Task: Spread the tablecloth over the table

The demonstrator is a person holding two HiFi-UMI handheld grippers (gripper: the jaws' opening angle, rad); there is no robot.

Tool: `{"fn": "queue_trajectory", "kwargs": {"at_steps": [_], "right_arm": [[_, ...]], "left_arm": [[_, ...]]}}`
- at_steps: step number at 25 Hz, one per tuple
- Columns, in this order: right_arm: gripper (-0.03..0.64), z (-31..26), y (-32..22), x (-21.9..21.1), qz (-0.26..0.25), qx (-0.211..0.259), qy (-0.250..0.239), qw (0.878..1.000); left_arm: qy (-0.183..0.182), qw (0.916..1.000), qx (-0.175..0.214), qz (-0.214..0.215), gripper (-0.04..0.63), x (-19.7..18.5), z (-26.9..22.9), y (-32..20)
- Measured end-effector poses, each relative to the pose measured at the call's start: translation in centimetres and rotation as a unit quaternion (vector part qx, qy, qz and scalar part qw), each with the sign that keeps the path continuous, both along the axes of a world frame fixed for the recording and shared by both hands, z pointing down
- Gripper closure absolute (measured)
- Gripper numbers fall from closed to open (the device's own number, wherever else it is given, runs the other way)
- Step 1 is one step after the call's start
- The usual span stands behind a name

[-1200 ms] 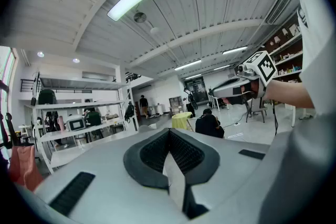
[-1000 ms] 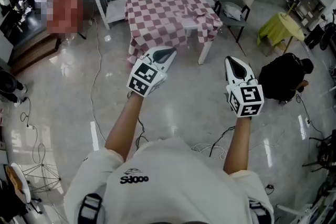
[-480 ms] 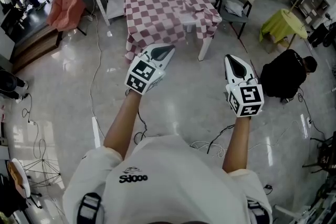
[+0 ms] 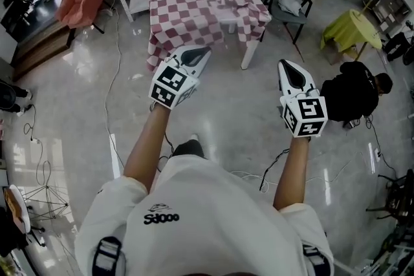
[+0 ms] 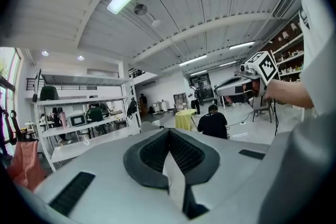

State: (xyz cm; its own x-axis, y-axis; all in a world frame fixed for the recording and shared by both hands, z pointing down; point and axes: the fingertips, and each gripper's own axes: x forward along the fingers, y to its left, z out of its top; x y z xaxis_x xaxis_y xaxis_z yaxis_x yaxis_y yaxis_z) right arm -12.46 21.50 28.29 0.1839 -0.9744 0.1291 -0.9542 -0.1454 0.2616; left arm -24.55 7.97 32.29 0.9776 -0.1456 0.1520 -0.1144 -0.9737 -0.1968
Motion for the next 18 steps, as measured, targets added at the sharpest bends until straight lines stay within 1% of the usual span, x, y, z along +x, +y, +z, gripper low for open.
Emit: {"fn": "queue_trajectory", "kwargs": {"at_steps": [4,7,11,14,18], "right_arm": [[0.595,1.2,-1.4,1.3,-0.002,-0.004,-0.005,1.0],[0.595,1.8,-3.7,2.6,-0.006,-0.008,-0.004,1.0],[0.595,1.8,-8.1,5.5,-0.008,-0.009,0.001,1.0],[0.595,1.6,-11.7,8.2,0.0,-0.006,0.004,1.0],[0.595,1.3,-16.2,11.6,0.01,-0.009,0.007,1.0]], "left_arm": [[-0.001,1.0,-0.003,0.0,0.568,1.6,0.6,-1.3],[-0.004,1.0,-0.004,0.003,0.568,3.3,1.3,-3.4],[0.0,1.0,0.0,0.004,0.568,6.7,1.3,-8.1],[0.002,0.9999,0.007,0.009,0.566,9.8,1.1,-11.7],[-0.001,0.9998,0.004,0.018,0.568,13.4,1.1,-16.1]]}}
